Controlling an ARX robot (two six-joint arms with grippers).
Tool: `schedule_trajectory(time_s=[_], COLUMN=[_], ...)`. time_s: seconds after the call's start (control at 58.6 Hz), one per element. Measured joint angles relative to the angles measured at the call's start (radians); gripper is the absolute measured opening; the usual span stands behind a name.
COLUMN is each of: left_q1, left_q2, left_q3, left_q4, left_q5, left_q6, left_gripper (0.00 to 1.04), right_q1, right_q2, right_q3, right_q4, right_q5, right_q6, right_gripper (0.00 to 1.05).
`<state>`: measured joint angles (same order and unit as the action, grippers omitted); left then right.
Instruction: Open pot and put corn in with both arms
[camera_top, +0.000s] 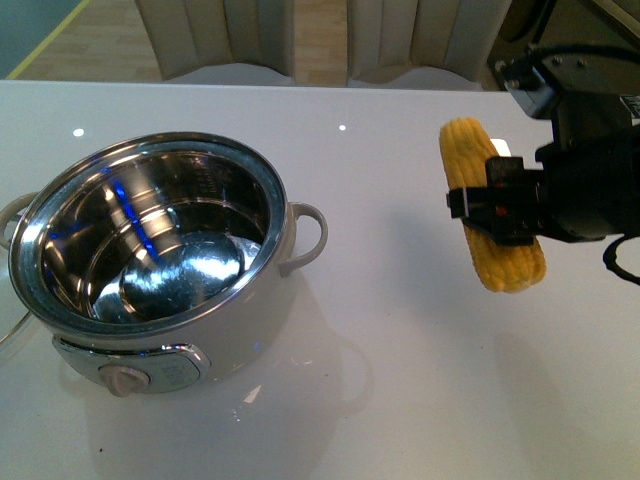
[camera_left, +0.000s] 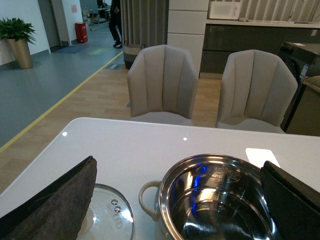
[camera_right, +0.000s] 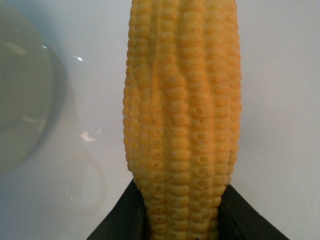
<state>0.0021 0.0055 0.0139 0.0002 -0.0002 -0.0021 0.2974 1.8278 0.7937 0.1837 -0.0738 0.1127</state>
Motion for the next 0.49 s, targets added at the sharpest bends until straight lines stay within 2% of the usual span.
schedule_trajectory(time_s=[0.324,0.495], left_q1=[0.0,0.0], left_q2=[0.0,0.0], left_q3=[0.0,0.0], left_q4=[0.0,0.0], left_q5=[0.0,0.0], left_q6=[0.0,0.0], left_gripper=[0.98,0.98], right_q1=[0.166,0.214], right_q2=[-0.099,-0.064], right_q3=[0.098,0.192], right_q4=[-0.043,-0.051], right_q5=[-0.045,-0.056], right_q6=[0.092,0.15], right_gripper=[0.23,0.22])
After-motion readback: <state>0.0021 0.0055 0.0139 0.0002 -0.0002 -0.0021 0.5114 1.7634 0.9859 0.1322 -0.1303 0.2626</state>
